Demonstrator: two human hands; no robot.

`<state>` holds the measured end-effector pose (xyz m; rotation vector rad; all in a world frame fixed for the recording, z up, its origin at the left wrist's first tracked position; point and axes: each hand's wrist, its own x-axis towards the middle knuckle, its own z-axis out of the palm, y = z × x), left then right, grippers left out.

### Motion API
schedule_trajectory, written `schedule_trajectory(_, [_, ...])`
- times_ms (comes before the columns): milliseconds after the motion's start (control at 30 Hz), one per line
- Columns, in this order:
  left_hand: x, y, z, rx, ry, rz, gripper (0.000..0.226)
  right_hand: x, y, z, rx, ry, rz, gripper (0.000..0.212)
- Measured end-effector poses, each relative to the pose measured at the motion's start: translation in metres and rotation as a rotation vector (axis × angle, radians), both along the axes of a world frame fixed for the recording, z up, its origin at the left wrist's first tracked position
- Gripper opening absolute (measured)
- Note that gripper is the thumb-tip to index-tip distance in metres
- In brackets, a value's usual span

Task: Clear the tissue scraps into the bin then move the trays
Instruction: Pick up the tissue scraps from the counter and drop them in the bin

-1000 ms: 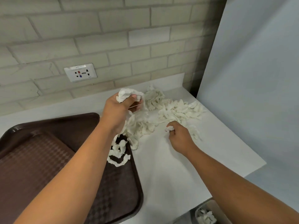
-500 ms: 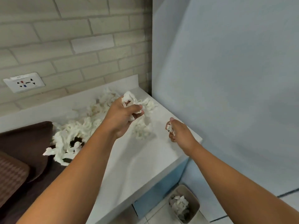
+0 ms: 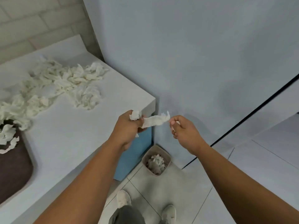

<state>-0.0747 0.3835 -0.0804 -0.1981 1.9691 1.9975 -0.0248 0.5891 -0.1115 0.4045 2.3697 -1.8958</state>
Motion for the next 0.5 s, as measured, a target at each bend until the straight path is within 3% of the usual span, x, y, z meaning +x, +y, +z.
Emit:
schedule_trajectory(233, [0.01, 0.041, -0.125, -0.028, -0.344, 0.031, 0.011, 0.013, 0.02, -0.092, -0.223, -0.248, -0.248, 0.022])
schedule_trajectory(367, [0.005, 0.052, -0.2, -0.002, -0.434, 0.004, 0.021, 0.016, 0.029, -0.165, -0.101, -0.306, -0.242, 0.034])
schedule_trajectory(500, [-0.002, 0.056, -0.292, -0.273, -0.384, -0.098, 0.033, 0.015, 0.039, -0.231, 0.058, -0.377, -0.181, 0.039])
